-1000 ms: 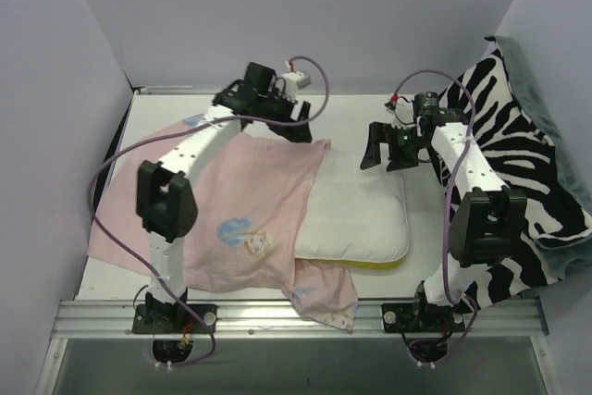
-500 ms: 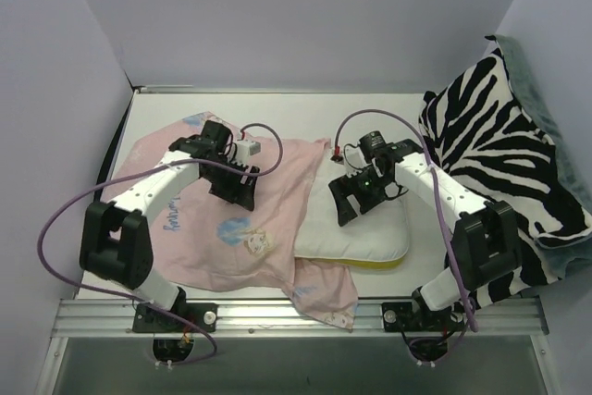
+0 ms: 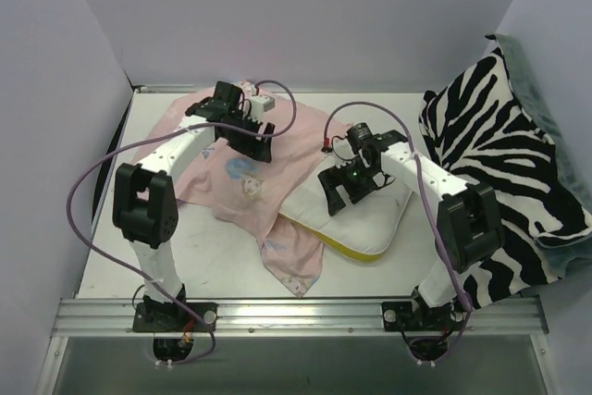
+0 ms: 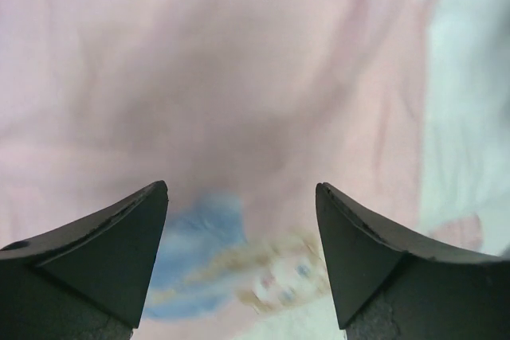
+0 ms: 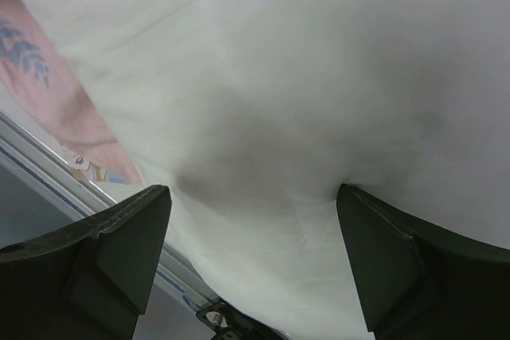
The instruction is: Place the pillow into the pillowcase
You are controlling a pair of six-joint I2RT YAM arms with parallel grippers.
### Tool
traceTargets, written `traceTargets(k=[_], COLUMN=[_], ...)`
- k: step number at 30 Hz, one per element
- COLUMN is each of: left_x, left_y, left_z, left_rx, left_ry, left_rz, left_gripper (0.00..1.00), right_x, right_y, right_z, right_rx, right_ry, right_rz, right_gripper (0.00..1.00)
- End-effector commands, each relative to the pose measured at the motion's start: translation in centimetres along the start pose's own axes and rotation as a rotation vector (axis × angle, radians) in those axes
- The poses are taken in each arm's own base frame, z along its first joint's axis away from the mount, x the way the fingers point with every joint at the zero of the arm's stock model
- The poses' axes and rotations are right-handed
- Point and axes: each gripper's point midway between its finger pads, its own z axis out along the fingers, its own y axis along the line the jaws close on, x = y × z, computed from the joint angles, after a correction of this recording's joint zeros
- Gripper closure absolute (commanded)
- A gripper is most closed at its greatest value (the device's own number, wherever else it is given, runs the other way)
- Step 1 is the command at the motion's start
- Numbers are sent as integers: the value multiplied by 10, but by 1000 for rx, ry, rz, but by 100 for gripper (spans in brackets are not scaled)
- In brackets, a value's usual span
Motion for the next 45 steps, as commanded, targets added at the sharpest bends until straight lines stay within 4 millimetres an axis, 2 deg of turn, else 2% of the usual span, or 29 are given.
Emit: traceTargets(k=[1,2,3,6,8,9,11,12,13,14,15,16,18,21,22,23,24,26,27,28,29,31,32,34,36,39,40,42,45], left_x=[-15,7,16,68,84,109,117,133,137,133,143,138,145,143,138,136,129,125,123,129,121,119,103,118,126,138,149,152,156], left_y=[-44,-59,-69,-85,-101,-98,-111,-112,-106,-115,-112,-107,-107,-100,-95,-96,-97,-101,-110,-117,-150,-201,-232,-294,-319,-313,-305,-294,-269], left_z=[-58,-70,-75,-81,-87,-77,-75,-66,-62,-57,-50,-44,-31,-10,-2,2,7,11,13,15,9,-15,-37,-77,-98,-98,-96,-95,-95], left_rx=[116,146,155,138,131,111,95,86,34,24,4,-39,-66,-151,-183,-189,-198,-183,-151,-109,45,230,331,561,630,643,646,625,583], left_ry=[-154,-164,-171,-145,-165,-120,-150,-123,-123,-158,-143,-166,-154,-153,-156,-160,-175,-184,-191,-160,-185,-215,-278,-303,-304,-258,-204,-184,-174], left_rz=[140,148,167,214,288,293,387,412,446,497,509,520,544,583,580,586,597,611,625,651,683,739,764,849,897,914,916,907,866], left_gripper=[16,15,14,10,5,5,3,3,3,3,3,3,3,3,7,11,25,45,74,91,99,100,100,100,100,100,100,100,100], right_x=[-8,-6,-7,-7,-10,-10,-11,-8,-7,-7,-5,-5,-7,-12,-13,-15,-18,-22,-24,-29,-37,-50,-68,-85,-104,-120,-123,-130,-135], right_y=[18,24,27,35,38,41,43,42,40,39,36,35,33,35,36,39,43,52,57,71,76,98,108,119,129,132,132,132,113], right_z=[-22,-22,-26,-17,-12,-2,7,18,24,29,40,45,53,57,56,54,51,45,41,35,26,7,-8,-22,-31,-28,-27,-24,-13], right_rx=[3,7,21,85,125,129,143,142,145,152,155,159,160,140,128,112,74,15,-18,-106,-143,-257,-292,-342,-398,-452,-469,-514,-507], right_ry=[-74,-74,-92,-89,-85,-66,-43,-13,1,9,31,40,57,50,46,37,22,0,-9,-25,-55,-99,-153,-183,-207,-211,-209,-201,-201], right_rz=[-41,-59,-72,-140,-149,-152,-143,-140,-134,-121,-119,-118,-103,-87,-80,-76,-68,-23,8,22,35,80,73,105,110,166,188,250,325], right_gripper=[12,10,9,7,5,5,5,5,6,7,9,11,17,40,58,67,84,100,100,100,100,100,100,100,100,100,100,100,100])
